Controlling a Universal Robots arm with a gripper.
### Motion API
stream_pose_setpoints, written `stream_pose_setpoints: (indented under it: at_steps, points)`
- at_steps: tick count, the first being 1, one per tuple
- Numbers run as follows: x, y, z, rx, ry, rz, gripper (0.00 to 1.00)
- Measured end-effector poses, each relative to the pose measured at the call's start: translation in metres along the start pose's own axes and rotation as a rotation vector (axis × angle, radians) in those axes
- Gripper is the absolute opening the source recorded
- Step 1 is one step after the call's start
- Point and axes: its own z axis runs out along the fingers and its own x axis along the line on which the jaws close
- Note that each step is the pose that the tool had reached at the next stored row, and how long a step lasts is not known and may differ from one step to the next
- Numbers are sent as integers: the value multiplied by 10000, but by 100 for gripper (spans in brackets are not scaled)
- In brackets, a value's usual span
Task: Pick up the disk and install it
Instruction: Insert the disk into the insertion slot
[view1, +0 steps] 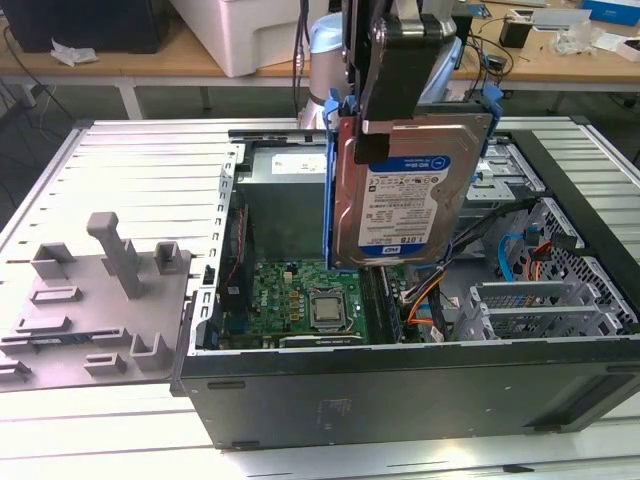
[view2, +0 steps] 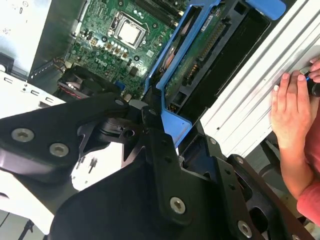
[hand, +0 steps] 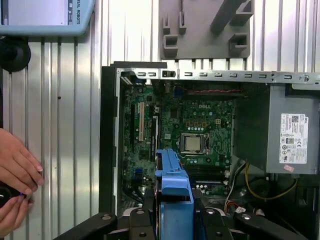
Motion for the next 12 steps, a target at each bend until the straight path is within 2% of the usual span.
stream_pose_setpoints:
  at_steps: [12]
  points:
    - [55,-374,5,-140,-3,-5,37]
